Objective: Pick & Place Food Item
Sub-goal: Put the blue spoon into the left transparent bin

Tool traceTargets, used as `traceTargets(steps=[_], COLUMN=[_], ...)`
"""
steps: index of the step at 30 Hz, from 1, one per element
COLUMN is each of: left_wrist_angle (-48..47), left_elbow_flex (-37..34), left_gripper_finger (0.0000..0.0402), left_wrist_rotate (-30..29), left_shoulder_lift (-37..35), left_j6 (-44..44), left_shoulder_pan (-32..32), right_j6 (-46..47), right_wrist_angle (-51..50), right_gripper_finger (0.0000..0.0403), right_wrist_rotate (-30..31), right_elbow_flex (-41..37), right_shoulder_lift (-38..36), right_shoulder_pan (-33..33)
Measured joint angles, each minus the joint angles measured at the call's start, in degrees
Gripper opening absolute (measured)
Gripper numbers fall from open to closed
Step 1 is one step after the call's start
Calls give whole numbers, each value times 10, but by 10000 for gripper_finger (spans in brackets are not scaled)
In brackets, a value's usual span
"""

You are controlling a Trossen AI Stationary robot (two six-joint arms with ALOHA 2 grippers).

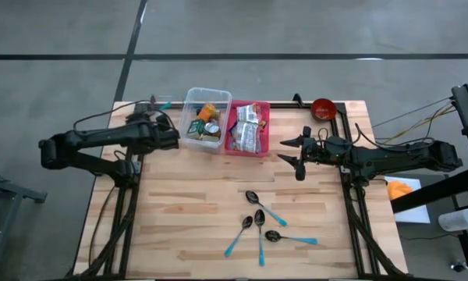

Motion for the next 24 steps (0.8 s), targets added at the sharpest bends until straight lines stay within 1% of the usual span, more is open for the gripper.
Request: traceTargets(steps=[4,6,11,14,19,24], left_wrist_angle=[60,102,219,274,298,301], left_elbow_flex=[-46,-65,-100,-115,-134,-153], left_gripper_finger=[2,2,2,2,2,2], left_wrist_rotate=[-10,-10,3,14,22,60], left_shoulder_lift=[-2,-2,-2,-4,-3,-2], left_j6=[-2,11,97,142,130,114], left_shoulder_pan=[16,22,26,27,27,28], right_j6=[0,0,0,0,0,0], right_wrist_angle=[0,0,0,0,0,0], right_gripper_finger=[235,235,235,235,235,235], right_wrist_rotate=[0,0,0,0,0,0], right_elbow_flex=[0,0,0,0,0,0], right_shoulder_lift=[0,0,0,0,0,0], right_shoulder_pan=[0,0,0,0,0,0])
